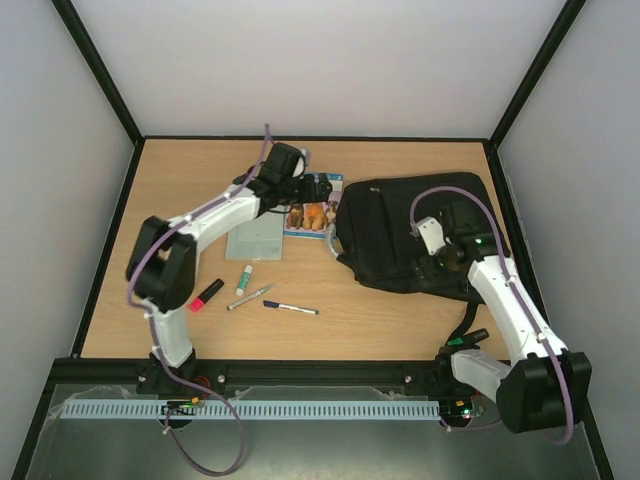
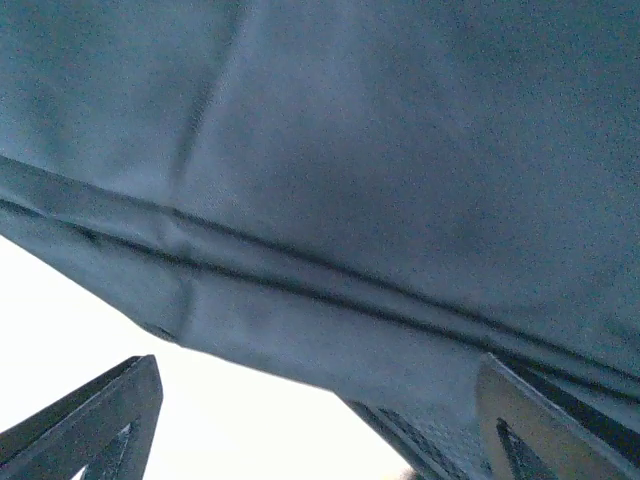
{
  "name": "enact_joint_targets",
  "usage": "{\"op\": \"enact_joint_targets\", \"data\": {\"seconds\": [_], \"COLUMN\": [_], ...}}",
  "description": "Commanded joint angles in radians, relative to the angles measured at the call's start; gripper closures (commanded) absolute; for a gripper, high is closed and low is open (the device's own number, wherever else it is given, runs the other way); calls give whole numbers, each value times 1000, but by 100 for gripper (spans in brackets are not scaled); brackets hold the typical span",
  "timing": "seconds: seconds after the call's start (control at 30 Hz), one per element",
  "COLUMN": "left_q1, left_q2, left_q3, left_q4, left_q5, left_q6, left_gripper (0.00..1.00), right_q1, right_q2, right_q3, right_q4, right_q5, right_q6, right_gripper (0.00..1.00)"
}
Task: Pack the student bag
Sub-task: Adjust the student bag at the center of the board.
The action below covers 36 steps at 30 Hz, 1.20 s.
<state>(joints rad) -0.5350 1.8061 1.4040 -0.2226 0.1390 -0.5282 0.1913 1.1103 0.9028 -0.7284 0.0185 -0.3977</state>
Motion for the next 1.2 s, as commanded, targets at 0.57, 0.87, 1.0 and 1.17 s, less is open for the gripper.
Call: {"op": "enact_joint_targets", "data": {"seconds": [0.57, 0.87, 1.0, 1.17], "left_q1": [-150, -282, -344, -466], "left_q2": [535, 320, 296, 286], "left_q3": [512, 79, -10, -53], "left_q4": [-14, 160, 222, 316], "left_q5": [242, 109, 89, 37], "left_q6": [30, -39, -85, -58], "left_gripper": [6, 14, 25, 27], "right_q1": [-264, -343, -343, -348], "right_q2": [156, 513, 612, 558], "right_q3": [-192, -24, 57, 29], "right_q4": [254, 440, 385, 414], "right_q5": [372, 228, 203, 278], "right_q6": [-74, -41, -31, -56], "right_gripper": [7, 16, 18, 17]}}
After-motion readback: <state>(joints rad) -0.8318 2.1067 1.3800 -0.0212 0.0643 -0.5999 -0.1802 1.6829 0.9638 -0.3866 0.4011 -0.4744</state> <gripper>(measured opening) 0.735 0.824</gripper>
